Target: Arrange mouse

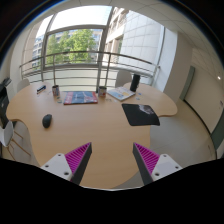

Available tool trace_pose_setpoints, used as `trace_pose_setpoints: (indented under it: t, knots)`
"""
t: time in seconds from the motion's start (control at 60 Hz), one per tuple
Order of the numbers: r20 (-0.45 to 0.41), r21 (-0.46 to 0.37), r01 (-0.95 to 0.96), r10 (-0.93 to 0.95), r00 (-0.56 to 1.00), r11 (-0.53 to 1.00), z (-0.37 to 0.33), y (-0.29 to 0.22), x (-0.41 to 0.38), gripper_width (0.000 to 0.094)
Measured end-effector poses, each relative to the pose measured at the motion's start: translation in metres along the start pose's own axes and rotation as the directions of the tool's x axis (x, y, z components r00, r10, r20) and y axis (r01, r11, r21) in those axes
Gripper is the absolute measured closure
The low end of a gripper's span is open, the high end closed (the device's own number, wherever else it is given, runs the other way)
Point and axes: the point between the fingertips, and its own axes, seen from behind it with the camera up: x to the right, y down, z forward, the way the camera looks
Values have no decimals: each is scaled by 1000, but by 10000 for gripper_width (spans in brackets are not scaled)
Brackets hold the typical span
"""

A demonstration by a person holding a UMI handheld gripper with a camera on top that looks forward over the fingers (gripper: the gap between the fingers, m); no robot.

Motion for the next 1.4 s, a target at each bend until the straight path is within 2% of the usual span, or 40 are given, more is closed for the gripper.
trace_pose_setpoints:
  t: [0.217,0.4,0.5,0.617,0.75,0.833,0.883,1.05,1.117,1.3,1.4]
  knots:
    - [29,-93,31,-28,999,995,3,46,-33,91]
    - [137,-178,62,-38,990,982,42,89,-143,89]
    - [224,-171,74,-34,974,982,66,84,-223,86]
    - [308,-106,75,-40,951,992,106,50,-308,87]
    - [321,-26,65,-54,946,998,162,2,-371,87]
    - [315,-22,57,-47,948,998,194,-15,-395,91]
    - [316,-20,50,-42,948,999,209,-22,-406,120]
    - [313,-37,70,-55,948,997,244,-24,-416,300]
    - [321,-23,77,-66,945,997,249,-27,-415,406]
    - [343,-17,101,-89,935,995,248,-25,-415,525]
    - [368,-8,94,-85,926,996,239,-36,-412,548]
